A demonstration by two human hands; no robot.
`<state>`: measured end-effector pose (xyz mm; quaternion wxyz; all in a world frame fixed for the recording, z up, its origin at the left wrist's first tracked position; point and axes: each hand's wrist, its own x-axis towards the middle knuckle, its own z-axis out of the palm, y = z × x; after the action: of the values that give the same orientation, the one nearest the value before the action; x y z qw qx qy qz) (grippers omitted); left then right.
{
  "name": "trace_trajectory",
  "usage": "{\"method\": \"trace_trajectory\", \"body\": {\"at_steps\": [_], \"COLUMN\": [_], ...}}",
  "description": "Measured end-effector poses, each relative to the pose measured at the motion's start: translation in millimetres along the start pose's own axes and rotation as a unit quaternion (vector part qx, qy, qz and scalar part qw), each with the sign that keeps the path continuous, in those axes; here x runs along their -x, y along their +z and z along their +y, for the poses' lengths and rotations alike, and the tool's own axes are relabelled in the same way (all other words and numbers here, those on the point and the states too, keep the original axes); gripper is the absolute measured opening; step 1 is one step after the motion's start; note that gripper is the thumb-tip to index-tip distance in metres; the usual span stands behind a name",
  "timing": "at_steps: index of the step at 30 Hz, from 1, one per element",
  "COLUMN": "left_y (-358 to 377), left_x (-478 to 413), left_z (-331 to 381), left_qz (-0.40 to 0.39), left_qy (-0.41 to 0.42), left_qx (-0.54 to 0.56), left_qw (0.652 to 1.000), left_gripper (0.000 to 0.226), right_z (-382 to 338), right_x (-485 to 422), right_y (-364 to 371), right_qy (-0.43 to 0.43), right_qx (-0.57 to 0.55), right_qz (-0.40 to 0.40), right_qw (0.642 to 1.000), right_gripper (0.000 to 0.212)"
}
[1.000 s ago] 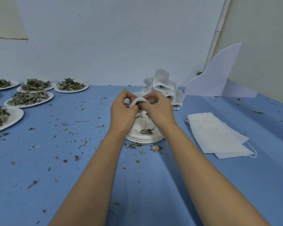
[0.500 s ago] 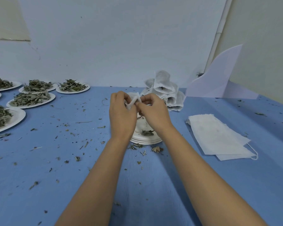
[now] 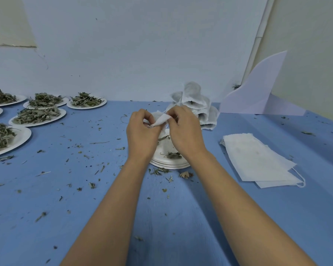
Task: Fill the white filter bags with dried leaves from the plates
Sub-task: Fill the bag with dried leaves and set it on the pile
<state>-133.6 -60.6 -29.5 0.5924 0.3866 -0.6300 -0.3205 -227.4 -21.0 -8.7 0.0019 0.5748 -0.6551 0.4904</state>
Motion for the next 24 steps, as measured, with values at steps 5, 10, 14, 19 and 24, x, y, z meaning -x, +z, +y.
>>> {"method": "trace_trajectory", "body": {"at_steps": [5, 10, 14, 19, 24], "left_y": [-5.1, -4.9, -3.1, -6.5, -8.0], "left_x": [-3.5, -4.2, -5.1, -8.0, -9.3], "left_z": [-2.5, -0.2, -0.5, -5.3, -4.5], "left_qz": [0.034, 0.074, 0.086, 0.108, 0.123], "left_qy": [-0.009, 0.01, 0.013, -0.046, -0.115], "left_qx": [-0.049, -0.084, -0.09, -0.053, 0.008], "left_qw": [0.998, 0.994, 0.992, 0.992, 0.986], "left_gripper": [0.032, 0.037, 0.04, 0.036, 0.035], "right_z": [0.3, -2.0, 6.1, 19.4, 19.8], "right_x": [2.2, 1.3, -2.9, -6.6, -1.7], "right_y": [-2.9, -15.3, -23.0, -36.8, -35.3], "right_qy": [-0.034, 0.027, 0.078, 0.075, 0.073], "right_qx": [-0.007, -0.165, -0.183, 0.038, 0.089], "right_qz": [-0.049, -0.132, -0.169, -0.323, -0.387], "right_qw": [0.998, 0.977, 0.965, 0.943, 0.915], "right_gripper": [0.015, 0.02, 0.012, 0.027, 0.017]}}
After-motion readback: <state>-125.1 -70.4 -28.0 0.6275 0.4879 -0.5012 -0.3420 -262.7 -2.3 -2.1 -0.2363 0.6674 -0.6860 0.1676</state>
